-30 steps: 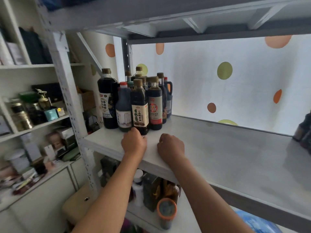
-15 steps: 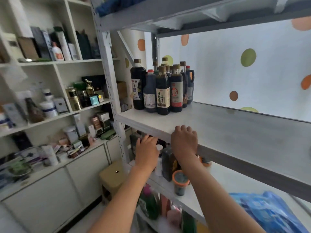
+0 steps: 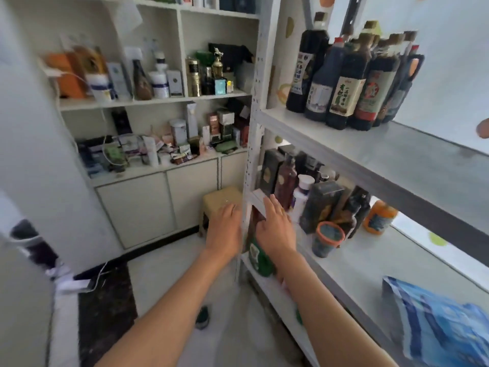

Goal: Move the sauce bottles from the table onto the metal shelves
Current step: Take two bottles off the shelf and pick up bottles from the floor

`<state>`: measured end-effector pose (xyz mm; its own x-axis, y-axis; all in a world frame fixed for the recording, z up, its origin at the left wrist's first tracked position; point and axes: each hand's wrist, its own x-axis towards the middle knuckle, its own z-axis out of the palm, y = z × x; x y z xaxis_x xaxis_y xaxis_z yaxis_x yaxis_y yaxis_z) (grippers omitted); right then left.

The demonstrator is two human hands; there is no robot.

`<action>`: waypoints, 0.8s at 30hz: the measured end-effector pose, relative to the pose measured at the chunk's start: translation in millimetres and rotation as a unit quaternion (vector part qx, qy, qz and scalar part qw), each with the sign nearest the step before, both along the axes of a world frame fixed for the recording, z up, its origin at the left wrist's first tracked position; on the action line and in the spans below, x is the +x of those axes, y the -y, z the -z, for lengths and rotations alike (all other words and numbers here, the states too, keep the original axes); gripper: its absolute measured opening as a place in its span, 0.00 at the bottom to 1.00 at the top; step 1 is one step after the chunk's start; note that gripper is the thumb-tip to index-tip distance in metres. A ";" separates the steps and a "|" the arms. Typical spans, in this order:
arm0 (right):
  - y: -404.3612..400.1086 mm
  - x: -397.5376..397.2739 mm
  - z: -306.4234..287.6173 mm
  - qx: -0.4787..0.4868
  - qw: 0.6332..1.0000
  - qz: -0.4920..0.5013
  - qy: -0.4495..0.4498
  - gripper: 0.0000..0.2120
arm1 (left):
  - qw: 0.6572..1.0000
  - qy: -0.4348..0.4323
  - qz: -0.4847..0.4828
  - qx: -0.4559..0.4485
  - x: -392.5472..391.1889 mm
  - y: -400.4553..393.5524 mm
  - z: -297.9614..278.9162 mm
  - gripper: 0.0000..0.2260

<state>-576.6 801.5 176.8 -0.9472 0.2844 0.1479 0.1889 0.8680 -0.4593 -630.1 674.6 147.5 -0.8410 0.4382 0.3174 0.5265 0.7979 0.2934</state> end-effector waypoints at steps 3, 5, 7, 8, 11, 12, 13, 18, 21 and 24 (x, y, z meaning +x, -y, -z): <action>34.7 -31.2 23.6 0.022 0.998 -0.050 0.034 0.30 | 0.998 0.032 -0.056 -0.007 -14.5 38.9 27.6 0.24; 56.2 -52.3 40.7 0.040 0.993 -0.089 0.065 0.29 | 0.995 0.061 -0.078 -0.006 -25.2 61.2 47.9 0.27; 78.5 -76.3 59.7 0.047 0.987 -0.130 0.085 0.30 | 0.991 0.091 -0.101 0.002 -38.2 82.8 68.0 0.30; 88.5 -87.3 70.0 0.046 0.984 -0.144 0.093 0.30 | 0.989 0.099 -0.114 0.004 -44.5 92.6 76.9 0.31; 117.9 -122.6 104.5 0.053 0.975 -0.172 0.129 0.30 | 0.977 0.139 -0.160 0.012 -67.9 120.3 110.8 0.31; 128.3 -134.3 117.4 0.064 0.969 -0.188 0.146 0.29 | 0.972 0.156 -0.173 0.013 -76.3 130.4 123.8 0.31; 137.4 -144.0 129.2 0.075 0.962 -0.207 0.162 0.28 | 0.968 0.168 -0.187 0.012 -82.7 139.8 135.5 0.31; 175.5 -177.6 170.6 0.097 0.924 -0.286 0.234 0.31 | 0.941 0.244 -0.233 -0.004 -103.6 174.2 181.2 0.31; 192.3 -193.1 187.8 0.104 0.908 -0.316 0.254 0.30 | 0.928 0.266 -0.260 -0.020 -111.0 187.6 202.1 0.30; 203.8 -202.7 200.1 0.090 0.892 -0.343 0.280 0.29 | 0.906 0.312 -0.284 -0.032 -110.4 195.0 212.4 0.29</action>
